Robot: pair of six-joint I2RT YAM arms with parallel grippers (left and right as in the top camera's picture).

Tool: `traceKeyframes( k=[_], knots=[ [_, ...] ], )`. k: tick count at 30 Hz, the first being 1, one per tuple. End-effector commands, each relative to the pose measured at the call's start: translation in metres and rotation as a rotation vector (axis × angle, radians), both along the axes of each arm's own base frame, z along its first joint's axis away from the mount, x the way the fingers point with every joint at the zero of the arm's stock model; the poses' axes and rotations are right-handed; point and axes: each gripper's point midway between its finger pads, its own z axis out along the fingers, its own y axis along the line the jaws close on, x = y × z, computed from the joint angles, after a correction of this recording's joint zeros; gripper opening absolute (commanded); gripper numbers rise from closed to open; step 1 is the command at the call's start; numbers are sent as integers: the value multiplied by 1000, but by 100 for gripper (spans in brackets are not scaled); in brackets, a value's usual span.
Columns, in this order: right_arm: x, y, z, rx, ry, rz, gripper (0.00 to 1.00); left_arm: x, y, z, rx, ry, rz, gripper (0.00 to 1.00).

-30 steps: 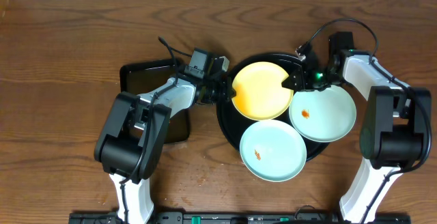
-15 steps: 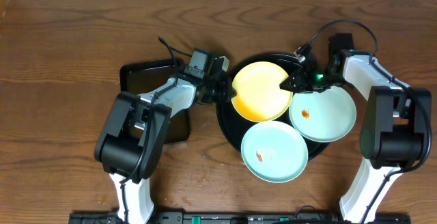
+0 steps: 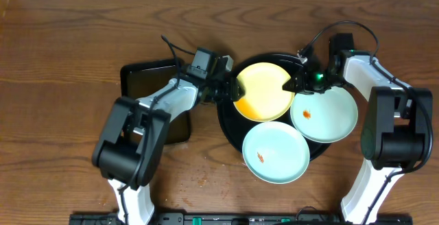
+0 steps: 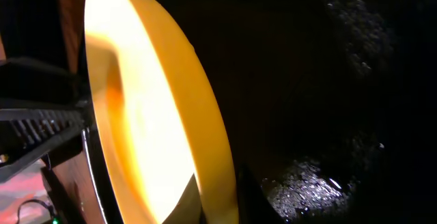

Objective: Clean dirty plates on tray and stack at the side

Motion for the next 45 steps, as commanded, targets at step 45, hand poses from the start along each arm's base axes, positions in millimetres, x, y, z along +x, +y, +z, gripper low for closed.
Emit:
traceKeyframes(
  k=[45],
  knots=[
    [-41, 270, 203, -471, -1218, 280, 1, -119, 291, 193, 387, -129, 778, 56]
  ],
)
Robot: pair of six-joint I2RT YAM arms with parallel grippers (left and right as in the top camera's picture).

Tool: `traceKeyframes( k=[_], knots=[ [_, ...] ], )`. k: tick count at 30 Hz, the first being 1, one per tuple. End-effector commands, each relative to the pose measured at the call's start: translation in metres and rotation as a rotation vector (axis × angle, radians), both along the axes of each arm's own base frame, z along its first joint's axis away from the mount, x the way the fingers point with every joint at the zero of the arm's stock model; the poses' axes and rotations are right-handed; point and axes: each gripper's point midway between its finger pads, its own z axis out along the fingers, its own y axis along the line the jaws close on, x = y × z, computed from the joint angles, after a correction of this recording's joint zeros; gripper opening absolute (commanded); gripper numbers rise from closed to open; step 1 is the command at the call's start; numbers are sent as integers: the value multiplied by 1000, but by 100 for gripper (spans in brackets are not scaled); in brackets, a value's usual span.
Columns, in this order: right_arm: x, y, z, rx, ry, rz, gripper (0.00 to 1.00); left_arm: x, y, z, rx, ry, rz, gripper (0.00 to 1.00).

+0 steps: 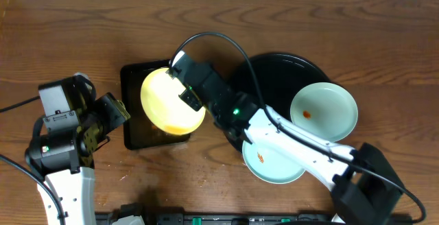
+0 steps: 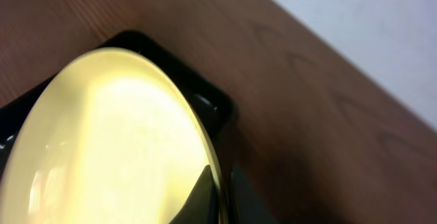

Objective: Clean dirty plates on tray and stack at the side

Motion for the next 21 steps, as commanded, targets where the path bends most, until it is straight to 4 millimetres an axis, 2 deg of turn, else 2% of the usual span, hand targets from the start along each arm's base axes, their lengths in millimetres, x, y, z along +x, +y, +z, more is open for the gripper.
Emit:
traceKeyframes(
  k=[1, 6, 15, 21],
  knots=[
    [-5, -8, 47, 4, -126, -34, 1, -2, 4, -2, 16, 11, 7, 56],
    [-14, -6, 63, 14, -159, -16, 1, -2, 4, -2, 16, 12, 7, 55],
    [-11, -7, 65, 15, -169, -21, 1, -2, 4, -2, 16, 11, 7, 56],
    [0, -14, 59, 4, -166, -49, 1, -3, 3, -3, 14, 16, 7, 56]
  ],
)
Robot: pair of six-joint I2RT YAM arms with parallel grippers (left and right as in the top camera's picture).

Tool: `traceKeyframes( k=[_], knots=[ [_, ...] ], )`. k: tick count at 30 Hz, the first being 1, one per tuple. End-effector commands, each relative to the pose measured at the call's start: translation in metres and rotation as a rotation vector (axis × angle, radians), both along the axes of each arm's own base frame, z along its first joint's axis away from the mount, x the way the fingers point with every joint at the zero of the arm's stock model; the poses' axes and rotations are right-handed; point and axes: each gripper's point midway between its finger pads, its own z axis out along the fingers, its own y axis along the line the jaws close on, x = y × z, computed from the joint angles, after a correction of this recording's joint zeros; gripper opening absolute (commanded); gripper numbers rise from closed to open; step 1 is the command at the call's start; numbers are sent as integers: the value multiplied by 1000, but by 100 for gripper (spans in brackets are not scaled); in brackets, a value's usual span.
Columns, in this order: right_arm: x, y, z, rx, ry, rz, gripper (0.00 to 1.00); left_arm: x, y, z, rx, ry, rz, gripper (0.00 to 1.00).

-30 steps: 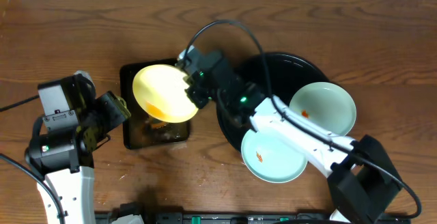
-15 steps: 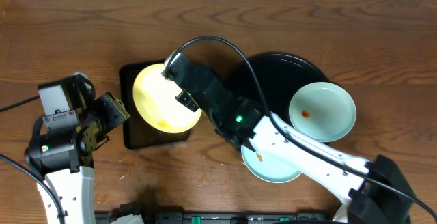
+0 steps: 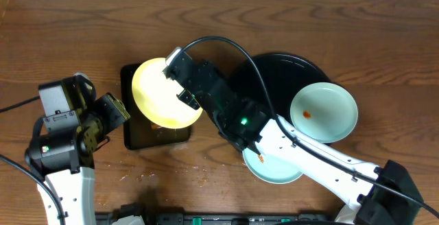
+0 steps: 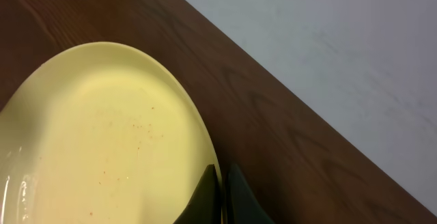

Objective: Clean dirty plates on tray and stack at the side

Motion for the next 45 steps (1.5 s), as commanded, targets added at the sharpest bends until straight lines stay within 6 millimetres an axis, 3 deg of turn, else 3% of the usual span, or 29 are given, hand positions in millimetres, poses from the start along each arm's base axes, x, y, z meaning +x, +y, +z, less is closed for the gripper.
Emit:
traceKeyframes(
  k=[1, 4, 8, 12, 15, 19, 22, 26, 30, 38, 41, 45],
  knots=[
    [12, -9, -2, -13, -9, -37, 1, -2, 3, -3, 12, 15, 5, 56],
    [23, -23, -3, -27, -16, -91, 1, -2, 2, -4, 4, 19, 0, 56],
    [46, -64, -3, -94, -52, -272, 1, 0, 1, -7, -5, 31, -4, 56],
    [62, -108, -17, -193, -24, -390, 1, 2, -2, -10, -23, 40, -14, 56],
    [71, -139, -29, -262, 17, -454, 1, 3, -2, -13, -26, 50, -14, 56],
    [75, -184, -30, -396, -6, -602, 1, 4, -1, -16, -29, 62, -14, 56],
    [71, -200, -27, -505, -31, -652, 1, 4, -1, -18, -31, 69, -14, 55],
    [66, -208, -24, -565, -50, -687, 1, 6, -1, -19, -33, 75, -14, 56],
    [61, -205, -18, -626, -88, -688, 1, 6, -1, -20, -33, 77, -14, 55],
    [47, -161, -9, -604, -153, -587, 1, 7, 0, -20, -33, 75, -14, 55],
    [44, -136, -7, -528, -164, -520, 1, 7, 0, -20, -32, 75, -14, 55],
    [31, -73, -4, -328, -152, -316, 1, 7, 0, -20, -32, 74, -13, 55]
  ],
)
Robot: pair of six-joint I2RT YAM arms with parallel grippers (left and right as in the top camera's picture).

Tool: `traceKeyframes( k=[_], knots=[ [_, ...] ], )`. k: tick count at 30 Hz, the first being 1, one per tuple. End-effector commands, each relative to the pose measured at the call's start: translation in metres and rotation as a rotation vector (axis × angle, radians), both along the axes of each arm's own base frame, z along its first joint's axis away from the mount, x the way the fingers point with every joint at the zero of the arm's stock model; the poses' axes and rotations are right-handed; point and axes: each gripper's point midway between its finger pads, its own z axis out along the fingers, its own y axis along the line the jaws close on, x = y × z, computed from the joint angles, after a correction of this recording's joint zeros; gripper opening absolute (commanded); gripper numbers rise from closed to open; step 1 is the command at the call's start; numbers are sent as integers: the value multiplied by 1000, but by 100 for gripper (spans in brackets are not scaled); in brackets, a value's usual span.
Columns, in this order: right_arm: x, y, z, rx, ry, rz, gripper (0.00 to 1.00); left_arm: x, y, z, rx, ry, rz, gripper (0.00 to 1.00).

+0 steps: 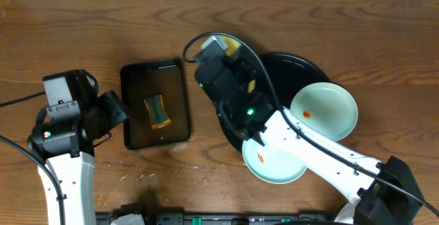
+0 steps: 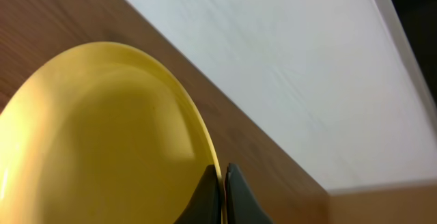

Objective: Clean dirty plates on tray and stack at the side

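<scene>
My right gripper (image 2: 222, 177) is shut on the rim of the yellow plate (image 2: 102, 135), held steeply tilted in the air. From overhead only a sliver of that plate (image 1: 235, 45) shows beside the right wrist, over the left edge of the round black tray (image 1: 302, 67). Two pale green plates rest on that tray, one at the right (image 1: 329, 115) with an orange stain, one at the front (image 1: 278, 158) with a small stain. My left gripper (image 1: 115, 110) hangs left of the rectangular tray; its jaws are too small to read.
A rectangular black tray (image 1: 137, 125) lies left of centre with a yellow-green sponge (image 1: 158, 112) in it. Crumbs speckle the wood near the front edge. A pale wall runs along the table's far edge.
The yellow plate was over the rectangular tray in my right gripper; now it is further right, by the round tray's left edge. The sponge in the rectangular tray has come into view.
First the yellow plate lay on the round tray with both grippers at its rim. Then my right gripper held it over the rectangular tray while the left arm stood back at the left. It stayed there tilted, and now it is near the round tray again.
</scene>
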Motion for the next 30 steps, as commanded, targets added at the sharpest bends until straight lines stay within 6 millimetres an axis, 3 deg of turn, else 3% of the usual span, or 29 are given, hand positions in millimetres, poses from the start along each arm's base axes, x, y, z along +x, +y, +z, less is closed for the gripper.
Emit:
traceKeyframes(
  k=[1, 5, 10, 15, 21, 25, 30],
  knots=[
    [-16, 58, 0, 160, 32, 204, 1, -1, 0, -3, -5, 8, -6, 55],
    [-22, 95, 8, 267, 0, 311, 1, -2, 0, -3, -7, 15, -7, 55],
    [-26, 121, -8, 145, -30, 390, 1, -2, 0, -4, -7, 15, -7, 54],
    [-32, 132, -13, 33, -77, 402, 1, -2, -1, -4, -7, 16, -6, 54],
    [-37, 135, 8, 1, -167, 372, 1, -2, 0, -4, -7, 15, -7, 54],
    [-42, 138, 12, -39, -186, 384, 1, -2, -1, -4, -7, 16, -6, 54],
    [-37, 126, 16, 10, -199, 296, 1, -2, 0, -4, -7, 15, -7, 54]
  ],
)
